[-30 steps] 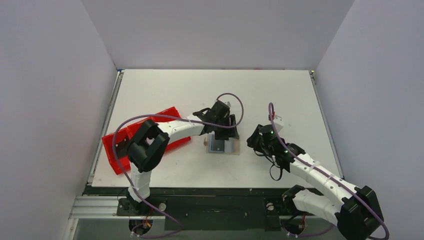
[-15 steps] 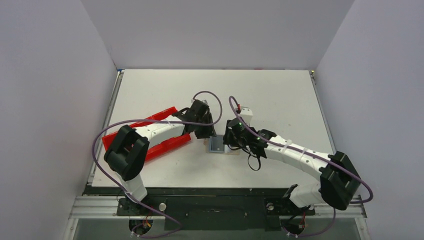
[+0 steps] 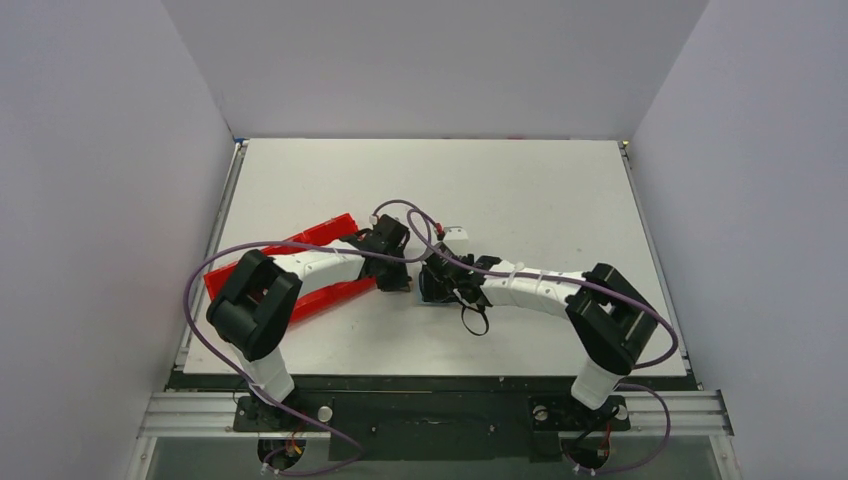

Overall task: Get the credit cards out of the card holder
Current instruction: Remove the credit card from the card holder.

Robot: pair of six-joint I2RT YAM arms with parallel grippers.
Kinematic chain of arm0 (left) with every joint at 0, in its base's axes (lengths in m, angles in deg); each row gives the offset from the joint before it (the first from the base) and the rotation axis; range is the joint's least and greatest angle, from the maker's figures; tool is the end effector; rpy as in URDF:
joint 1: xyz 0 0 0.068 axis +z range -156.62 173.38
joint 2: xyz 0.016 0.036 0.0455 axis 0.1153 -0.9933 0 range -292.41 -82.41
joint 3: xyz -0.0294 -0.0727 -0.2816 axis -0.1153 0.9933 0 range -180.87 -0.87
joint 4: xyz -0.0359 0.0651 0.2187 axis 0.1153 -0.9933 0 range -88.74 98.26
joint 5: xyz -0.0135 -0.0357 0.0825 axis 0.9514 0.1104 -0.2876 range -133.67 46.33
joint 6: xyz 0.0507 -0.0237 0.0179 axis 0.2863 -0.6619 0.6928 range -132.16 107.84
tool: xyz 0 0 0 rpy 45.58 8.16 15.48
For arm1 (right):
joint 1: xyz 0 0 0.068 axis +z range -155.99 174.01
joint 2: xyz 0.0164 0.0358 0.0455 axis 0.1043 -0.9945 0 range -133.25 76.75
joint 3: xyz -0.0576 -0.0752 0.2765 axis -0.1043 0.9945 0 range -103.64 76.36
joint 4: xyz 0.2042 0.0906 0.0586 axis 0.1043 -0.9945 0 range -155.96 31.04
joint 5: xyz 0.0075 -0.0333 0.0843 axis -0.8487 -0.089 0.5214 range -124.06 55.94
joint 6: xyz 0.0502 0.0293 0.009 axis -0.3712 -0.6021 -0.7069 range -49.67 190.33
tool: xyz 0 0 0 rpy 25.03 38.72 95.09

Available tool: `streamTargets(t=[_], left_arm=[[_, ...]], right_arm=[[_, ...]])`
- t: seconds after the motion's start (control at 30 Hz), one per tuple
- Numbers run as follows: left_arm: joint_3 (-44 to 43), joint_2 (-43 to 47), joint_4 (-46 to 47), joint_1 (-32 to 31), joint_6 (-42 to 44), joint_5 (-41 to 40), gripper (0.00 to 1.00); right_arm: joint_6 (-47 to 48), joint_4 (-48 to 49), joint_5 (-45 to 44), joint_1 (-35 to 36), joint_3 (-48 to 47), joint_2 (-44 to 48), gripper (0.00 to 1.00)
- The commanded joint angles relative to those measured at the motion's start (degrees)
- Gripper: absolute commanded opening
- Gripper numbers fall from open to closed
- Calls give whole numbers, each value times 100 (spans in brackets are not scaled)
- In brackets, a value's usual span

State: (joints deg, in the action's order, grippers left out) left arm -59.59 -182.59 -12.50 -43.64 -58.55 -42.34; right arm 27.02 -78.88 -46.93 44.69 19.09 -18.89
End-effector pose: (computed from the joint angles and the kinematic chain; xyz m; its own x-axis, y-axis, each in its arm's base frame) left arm 0.2577 -0.1955 0.1945 -0.9293 -0.2058 -0.3066 -0.0904 0.9318 -0.3516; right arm 0.2052 0.2356 0.2133 -0.8587 0.0071 -0.5125 -0.1250 0.9668 0.2228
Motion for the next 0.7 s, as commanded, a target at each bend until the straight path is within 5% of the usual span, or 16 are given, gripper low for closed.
streamTargets(t=[0.0,0.67], left_arm=[[26,14,158,27,-73,-153,0],[60,-83,113,21,-174,-139,0]], right_arm=[[118,286,-121,33,-281,-278,61],[96,465,-138,39,-377,-575,68]])
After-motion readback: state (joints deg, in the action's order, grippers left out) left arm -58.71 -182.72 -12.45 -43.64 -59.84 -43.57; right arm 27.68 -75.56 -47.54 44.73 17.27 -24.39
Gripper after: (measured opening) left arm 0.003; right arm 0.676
